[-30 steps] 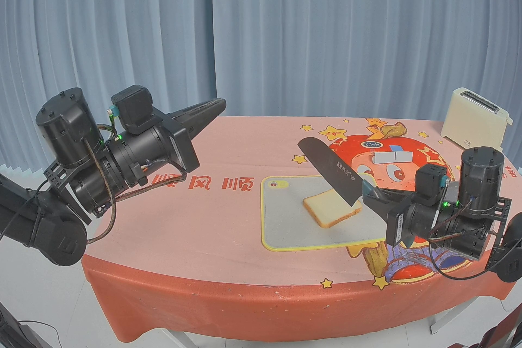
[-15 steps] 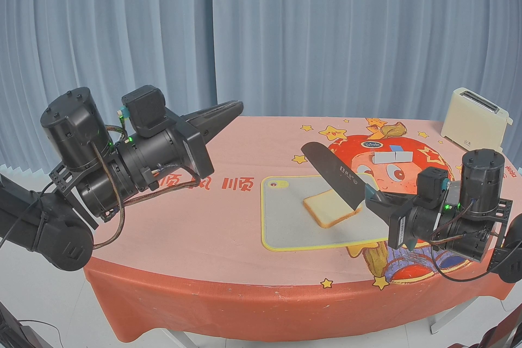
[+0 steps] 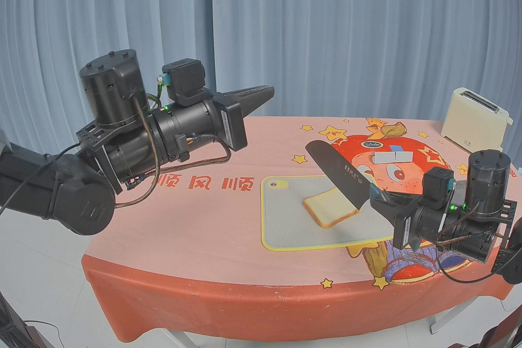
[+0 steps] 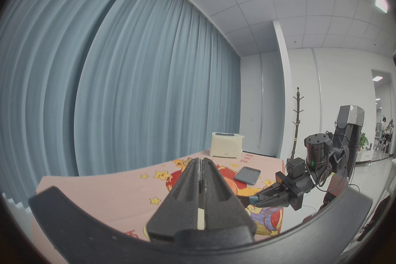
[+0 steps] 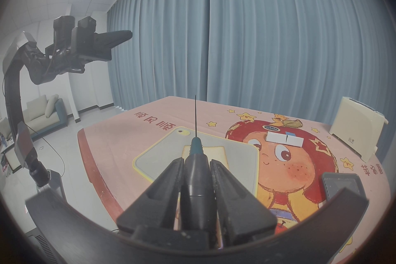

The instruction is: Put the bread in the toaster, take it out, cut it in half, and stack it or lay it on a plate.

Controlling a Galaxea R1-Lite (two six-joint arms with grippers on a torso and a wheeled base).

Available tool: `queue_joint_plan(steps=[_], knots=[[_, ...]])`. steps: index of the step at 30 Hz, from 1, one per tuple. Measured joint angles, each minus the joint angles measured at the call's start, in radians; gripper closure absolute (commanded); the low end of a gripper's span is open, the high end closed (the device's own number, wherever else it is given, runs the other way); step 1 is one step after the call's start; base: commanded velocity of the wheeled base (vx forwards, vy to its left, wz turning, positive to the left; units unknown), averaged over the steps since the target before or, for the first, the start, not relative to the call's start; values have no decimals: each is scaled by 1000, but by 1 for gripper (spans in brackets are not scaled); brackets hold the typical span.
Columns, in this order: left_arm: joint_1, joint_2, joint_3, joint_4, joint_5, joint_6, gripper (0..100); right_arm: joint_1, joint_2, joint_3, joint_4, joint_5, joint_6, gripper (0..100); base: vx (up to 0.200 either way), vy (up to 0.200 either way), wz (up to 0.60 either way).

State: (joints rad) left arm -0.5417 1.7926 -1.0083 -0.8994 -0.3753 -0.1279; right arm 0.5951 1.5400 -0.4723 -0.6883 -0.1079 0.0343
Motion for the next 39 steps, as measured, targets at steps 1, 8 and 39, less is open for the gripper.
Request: queue_joint_plan(steps=[1,8,39], knots=[[-1,-2,-15,40,-1,0,100,0,-2,2,0,0,0,100,0,0,0],[-16,-32,-52,145,3,-4,100,2,-13,11,0,-1,1,100,0,0,0],[-26,106,-7,-113,-6,-7,100,4,4,24,1,-1,1,100,0,0,0]])
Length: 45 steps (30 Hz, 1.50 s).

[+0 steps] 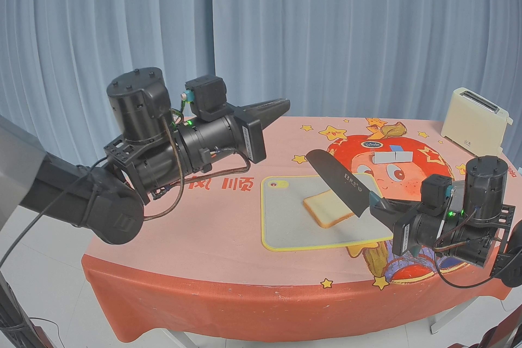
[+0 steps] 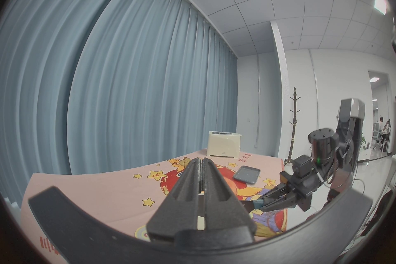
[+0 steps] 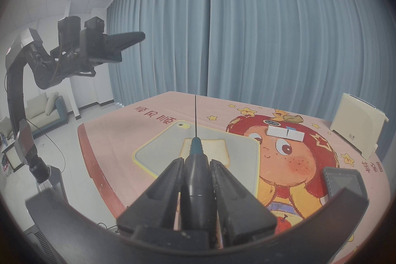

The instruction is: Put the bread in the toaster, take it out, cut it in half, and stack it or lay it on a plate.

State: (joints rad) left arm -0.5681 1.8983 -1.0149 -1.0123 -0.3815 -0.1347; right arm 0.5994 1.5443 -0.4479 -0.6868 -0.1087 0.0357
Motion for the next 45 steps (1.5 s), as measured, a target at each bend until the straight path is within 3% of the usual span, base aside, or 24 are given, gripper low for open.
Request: queue_joint_plan(steps=[2,4,8,13,26,40,45], knots=[[-7,25,-1,-16,0,29,100,0,1,1,0,0,0,100,0,0,0],[-11,47,-15,-9,-3,76,100,-2,2,1,0,0,0,100,0,0,0],[-10,81,-93,79,-8,148,100,-4,4,2,0,0,0,100,0,0,0],[-6,114,-224,273,-11,191,100,-4,14,2,0,0,0,100,0,0,0],[-1,283,-550,412,-14,216,100,-5,40,15,-1,-1,-2,100,0,0,0],[-18,375,-586,423,-14,222,100,-14,56,18,-1,-3,-3,100,0,0,0],[-31,397,-589,422,-13,223,100,-16,65,17,-1,-23,-4,100,0,0,0]])
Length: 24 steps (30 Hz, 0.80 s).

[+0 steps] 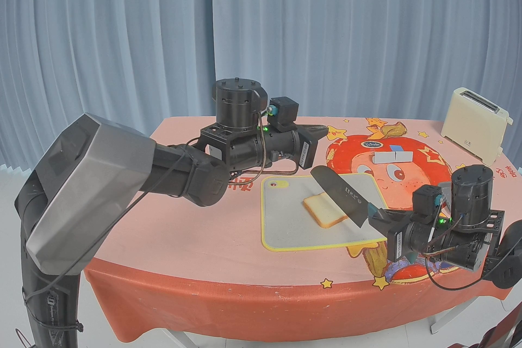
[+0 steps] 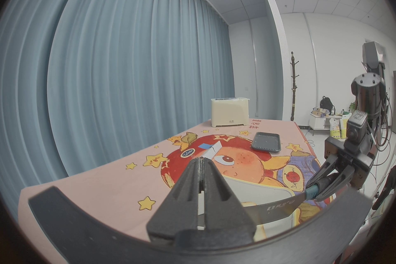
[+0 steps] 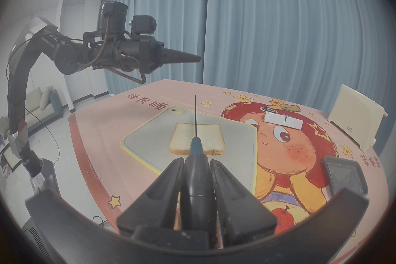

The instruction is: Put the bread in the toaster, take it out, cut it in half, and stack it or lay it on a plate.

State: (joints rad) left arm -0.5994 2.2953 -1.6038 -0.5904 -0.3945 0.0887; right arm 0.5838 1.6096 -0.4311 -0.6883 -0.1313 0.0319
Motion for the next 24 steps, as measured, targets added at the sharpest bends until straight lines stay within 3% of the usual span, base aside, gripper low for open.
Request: queue_joint_plan(steps=[24], knots=[[-47,90,0,-3,13,9,100,0,10,3,0,-2,-1,100,0,0,0]])
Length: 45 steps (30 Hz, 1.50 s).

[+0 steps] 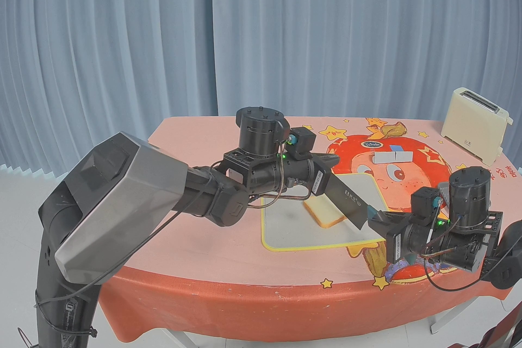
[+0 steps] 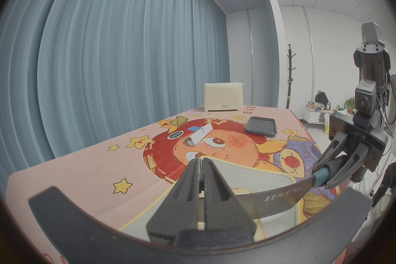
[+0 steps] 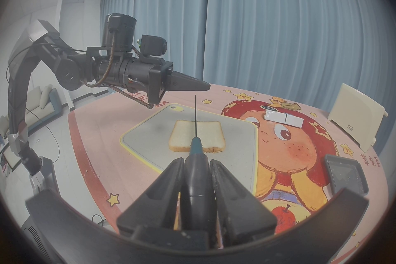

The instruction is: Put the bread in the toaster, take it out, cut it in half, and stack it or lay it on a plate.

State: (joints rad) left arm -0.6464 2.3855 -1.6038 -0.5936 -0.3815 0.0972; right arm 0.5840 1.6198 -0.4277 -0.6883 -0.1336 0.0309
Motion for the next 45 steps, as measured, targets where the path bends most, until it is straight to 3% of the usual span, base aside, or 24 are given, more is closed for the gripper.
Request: queue_joint_plan(steps=[16,23,45], knots=[[-7,33,0,-6,3,3,100,0,9,3,1,0,0,100,0,0,0],[-6,43,9,-15,3,21,100,1,14,2,1,0,0,100,0,0,0],[-5,60,27,-17,20,24,100,5,26,3,-6,0,1,100,0,0,0]])
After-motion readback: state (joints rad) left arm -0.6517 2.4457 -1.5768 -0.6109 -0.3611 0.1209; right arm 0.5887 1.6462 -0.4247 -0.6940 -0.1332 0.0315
